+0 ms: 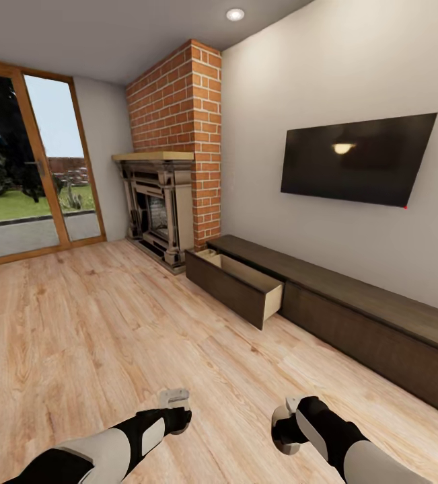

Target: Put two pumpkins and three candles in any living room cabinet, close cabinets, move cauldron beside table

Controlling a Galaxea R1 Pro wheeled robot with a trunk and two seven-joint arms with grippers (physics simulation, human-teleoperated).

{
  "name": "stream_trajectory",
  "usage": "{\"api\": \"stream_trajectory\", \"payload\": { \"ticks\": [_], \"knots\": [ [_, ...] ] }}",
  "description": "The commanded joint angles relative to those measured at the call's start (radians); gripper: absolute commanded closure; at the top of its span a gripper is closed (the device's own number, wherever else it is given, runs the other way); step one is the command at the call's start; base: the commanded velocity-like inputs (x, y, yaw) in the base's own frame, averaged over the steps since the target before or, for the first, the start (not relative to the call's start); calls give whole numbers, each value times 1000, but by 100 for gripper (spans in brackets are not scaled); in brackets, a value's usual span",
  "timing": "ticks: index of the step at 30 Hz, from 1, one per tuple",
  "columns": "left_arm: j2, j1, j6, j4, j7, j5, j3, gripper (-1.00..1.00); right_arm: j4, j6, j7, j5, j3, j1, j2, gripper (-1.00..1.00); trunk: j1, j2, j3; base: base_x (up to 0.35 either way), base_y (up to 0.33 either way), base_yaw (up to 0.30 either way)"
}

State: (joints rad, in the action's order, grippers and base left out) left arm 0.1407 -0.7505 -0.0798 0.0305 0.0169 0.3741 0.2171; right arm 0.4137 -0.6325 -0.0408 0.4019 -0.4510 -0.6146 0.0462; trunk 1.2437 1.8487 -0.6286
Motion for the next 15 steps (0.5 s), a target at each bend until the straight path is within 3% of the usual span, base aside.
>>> {"api": "stream_trajectory", "payload": {
  "ticks": [1, 15],
  "knots": [
    [0, -1, -2, 2, 2, 9, 8, 100, 2, -4, -4, 8, -8, -1, 1, 100, -4, -7, 2, 0, 0, 0],
    [0, -1, -2, 3, 2, 9, 8, 100, 2, -4, -4, 8, -9, -1, 0, 100, -58, -105, 40, 0, 0, 0]
  ]
}}
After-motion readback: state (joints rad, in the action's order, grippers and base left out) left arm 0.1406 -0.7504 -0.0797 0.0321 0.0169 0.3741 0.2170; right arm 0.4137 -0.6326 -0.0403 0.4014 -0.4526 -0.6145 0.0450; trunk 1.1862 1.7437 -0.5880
